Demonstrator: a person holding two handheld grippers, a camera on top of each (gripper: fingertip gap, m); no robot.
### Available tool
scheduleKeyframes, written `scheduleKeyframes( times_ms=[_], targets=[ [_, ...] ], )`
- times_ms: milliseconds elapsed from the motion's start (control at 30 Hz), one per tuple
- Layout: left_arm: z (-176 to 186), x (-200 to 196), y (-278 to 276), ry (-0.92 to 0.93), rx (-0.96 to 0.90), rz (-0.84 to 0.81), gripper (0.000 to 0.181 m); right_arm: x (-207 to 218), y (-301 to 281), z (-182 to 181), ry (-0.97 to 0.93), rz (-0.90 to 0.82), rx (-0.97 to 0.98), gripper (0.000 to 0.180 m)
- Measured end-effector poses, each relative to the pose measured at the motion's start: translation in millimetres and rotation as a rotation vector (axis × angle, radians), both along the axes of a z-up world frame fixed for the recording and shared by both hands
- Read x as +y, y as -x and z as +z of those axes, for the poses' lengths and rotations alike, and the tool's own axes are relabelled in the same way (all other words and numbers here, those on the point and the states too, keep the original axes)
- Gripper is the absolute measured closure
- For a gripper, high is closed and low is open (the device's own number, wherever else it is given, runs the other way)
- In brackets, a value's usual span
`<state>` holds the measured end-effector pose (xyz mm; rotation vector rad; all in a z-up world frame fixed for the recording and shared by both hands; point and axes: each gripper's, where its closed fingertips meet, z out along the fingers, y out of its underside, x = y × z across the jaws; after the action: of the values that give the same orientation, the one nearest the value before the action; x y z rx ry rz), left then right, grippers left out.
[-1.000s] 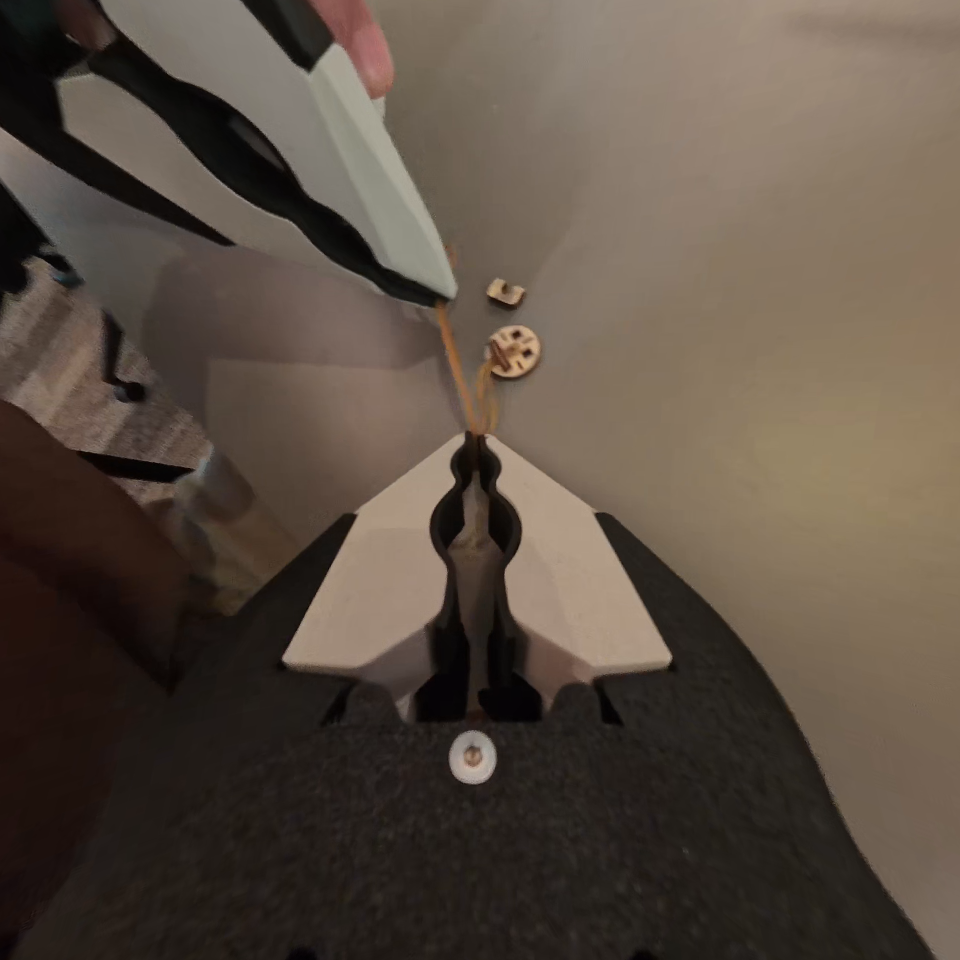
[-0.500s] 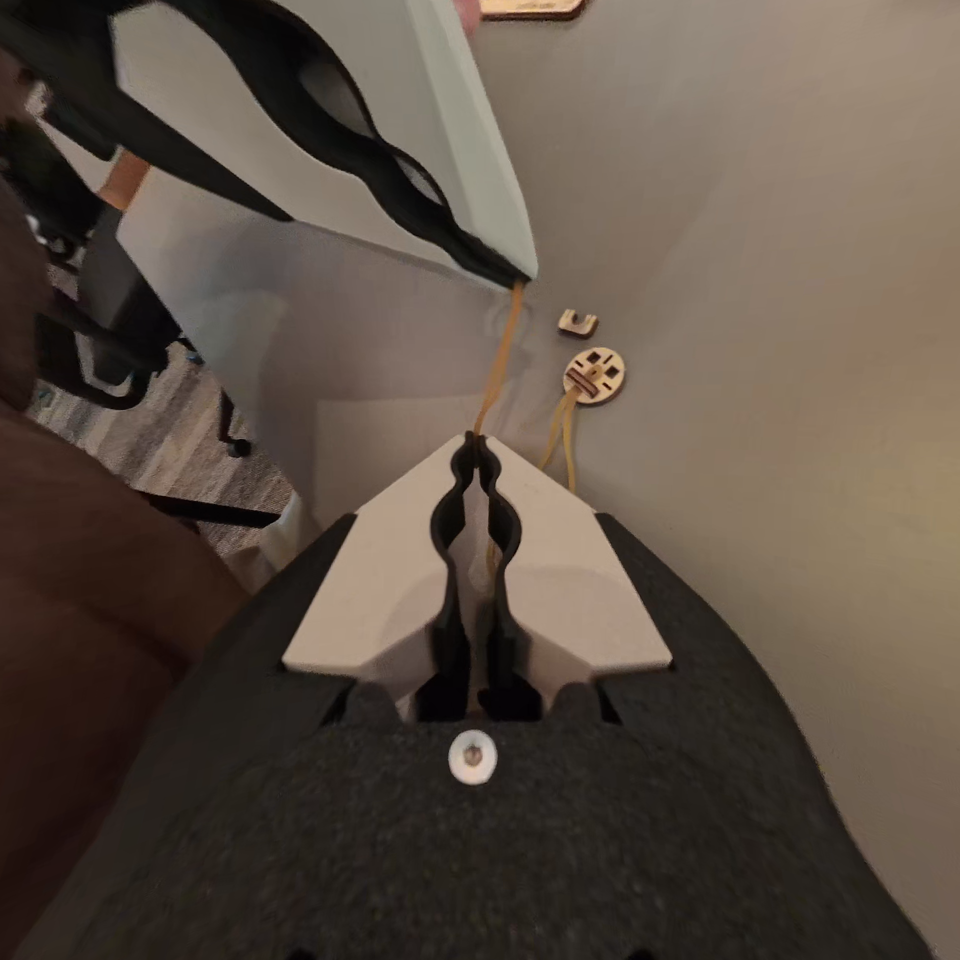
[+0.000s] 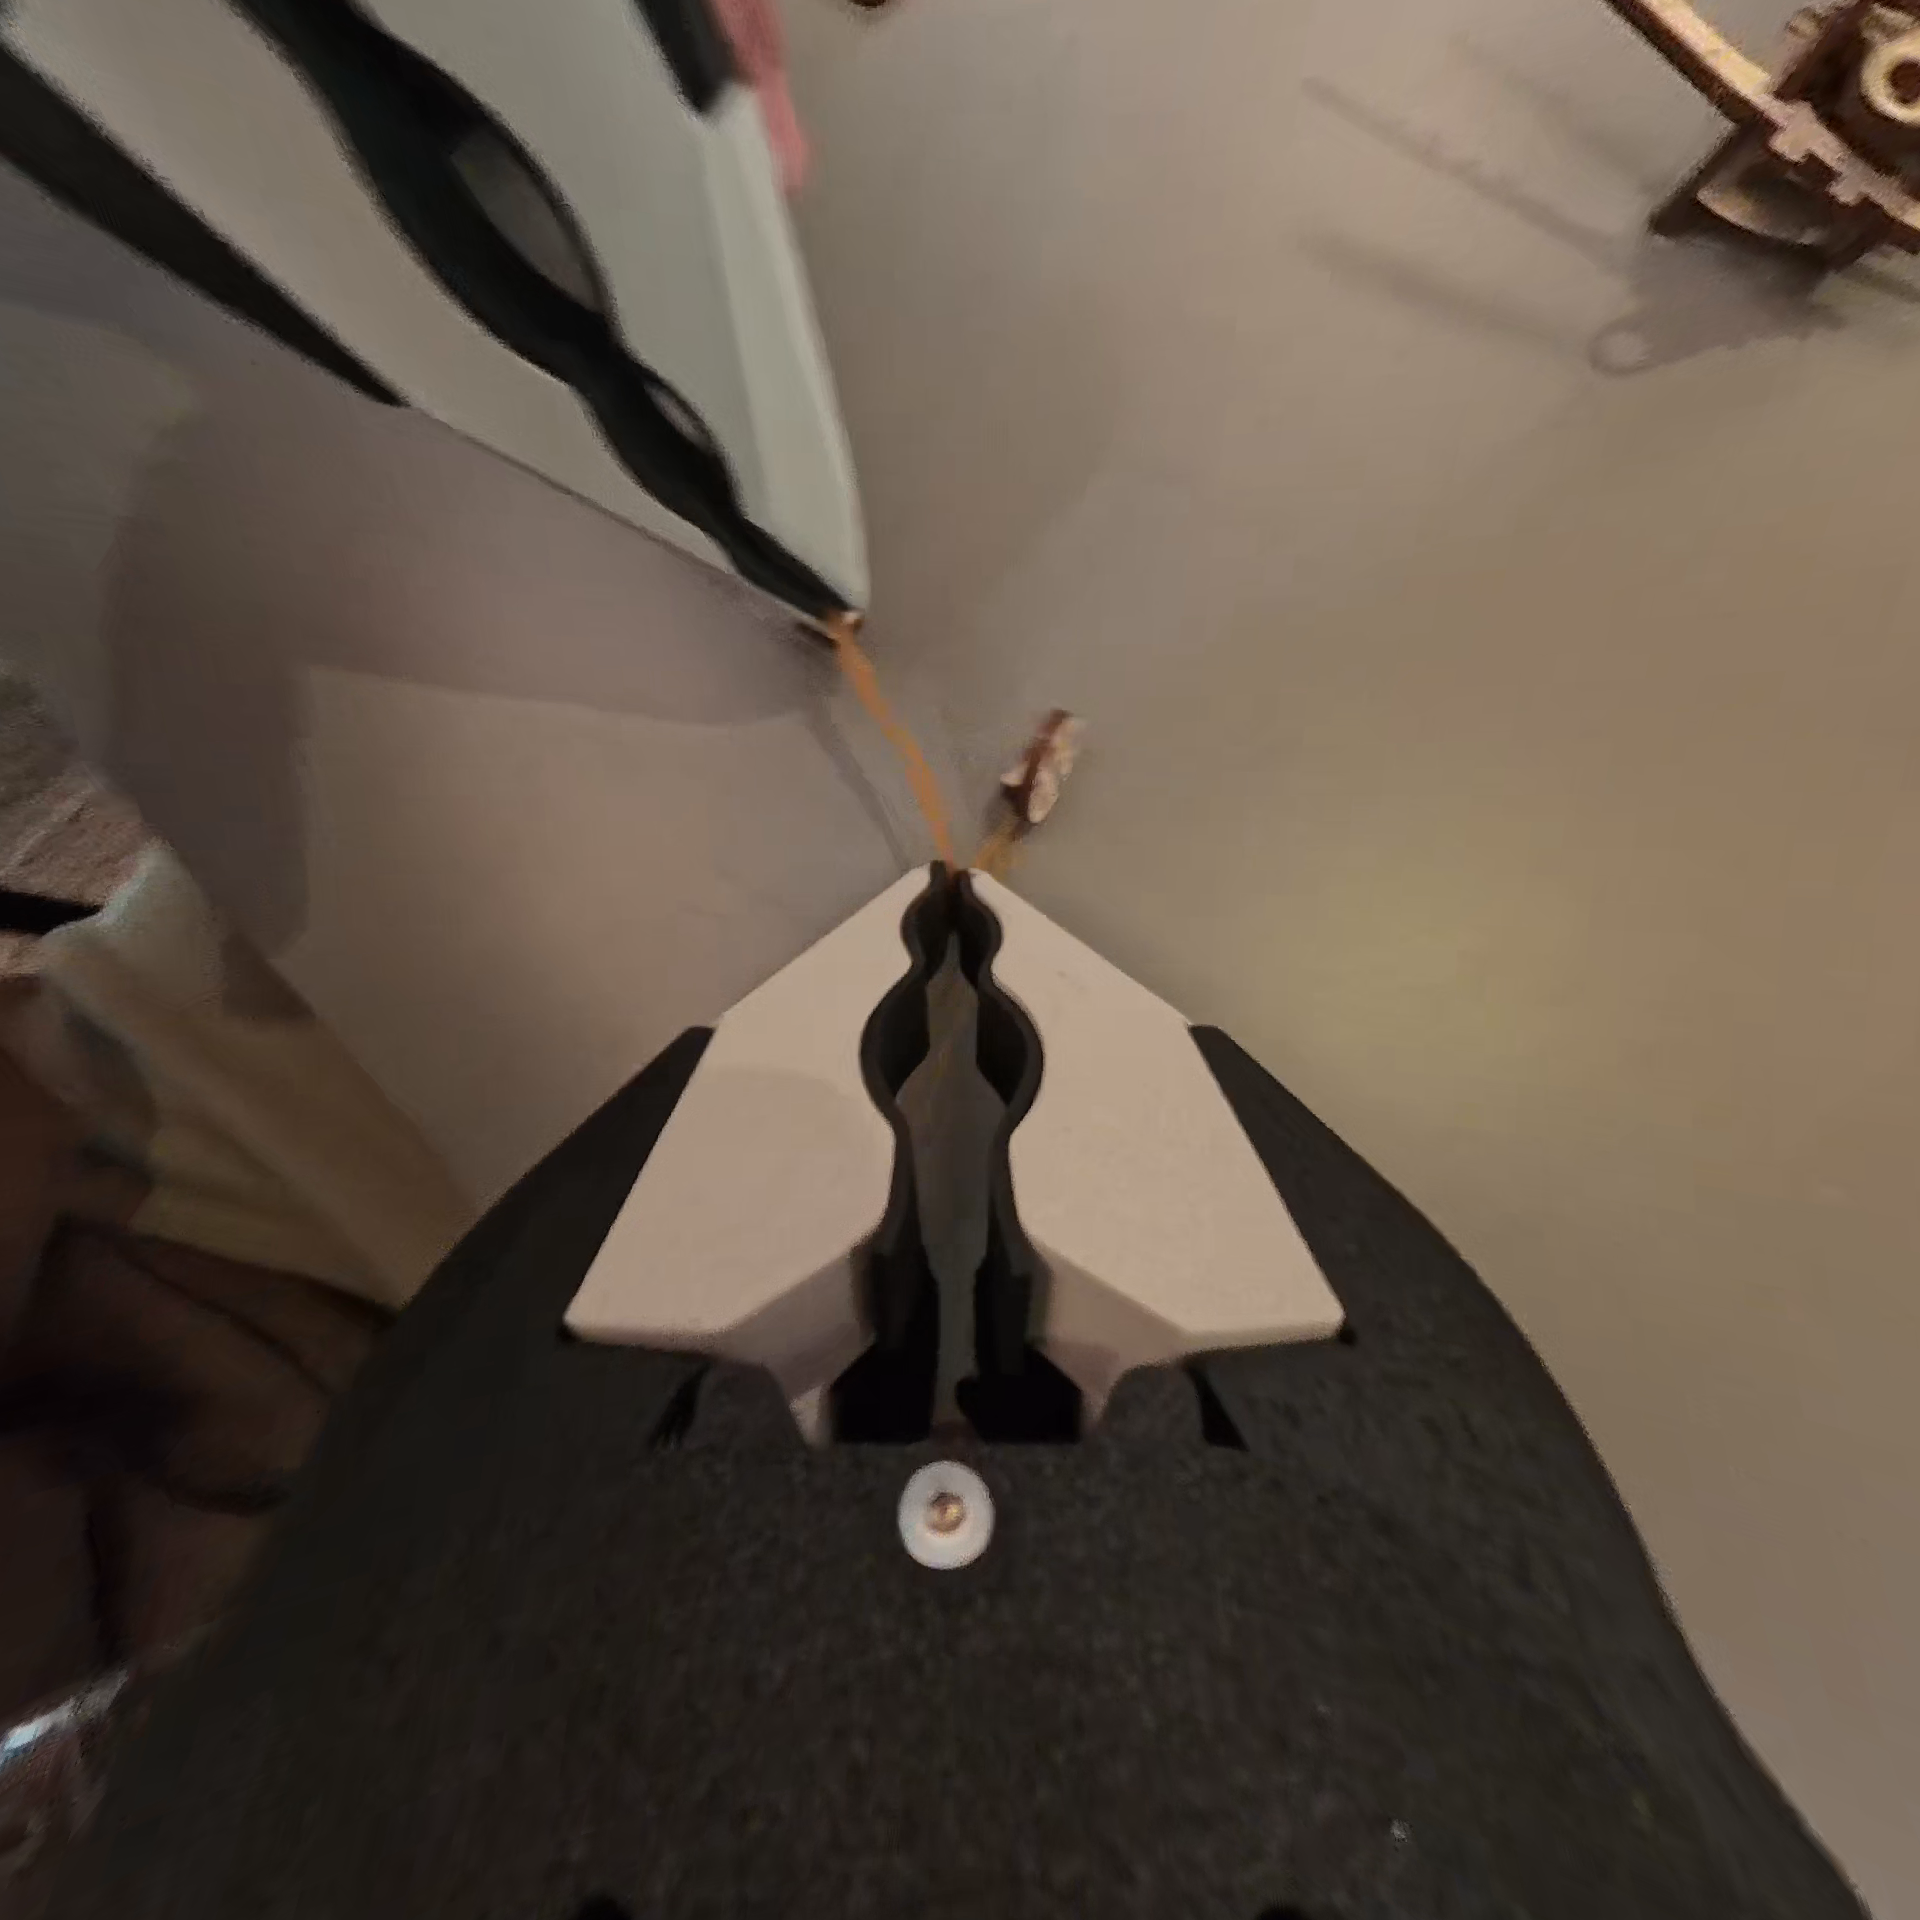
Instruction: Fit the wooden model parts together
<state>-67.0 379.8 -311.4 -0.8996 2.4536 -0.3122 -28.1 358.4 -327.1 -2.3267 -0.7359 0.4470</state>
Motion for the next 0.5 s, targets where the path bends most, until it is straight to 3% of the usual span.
scheduleKeyframes(
  times_ms=[67, 267, 500],
  targets=[
    [-2.3, 0.6, -6.7, 0.01, -0.006, -0.007, 0.181, -3.3, -8.3, -0.5, 0.022, 0.02, -0.039, 0.18],
    [10.2, 5.6, -18.2, 0.094, -0.06, 0.014, 0.181, -9.9, -30.1, 12.0, 0.087, -0.001, 0.099, 0.18],
    [10.3, 9.1, -26.0, 0.092, -0.077, 0.051, 0.181, -4.8, -33.5, 1.9, 0.102, 0.059, 0.052, 0.18]
  ],
)
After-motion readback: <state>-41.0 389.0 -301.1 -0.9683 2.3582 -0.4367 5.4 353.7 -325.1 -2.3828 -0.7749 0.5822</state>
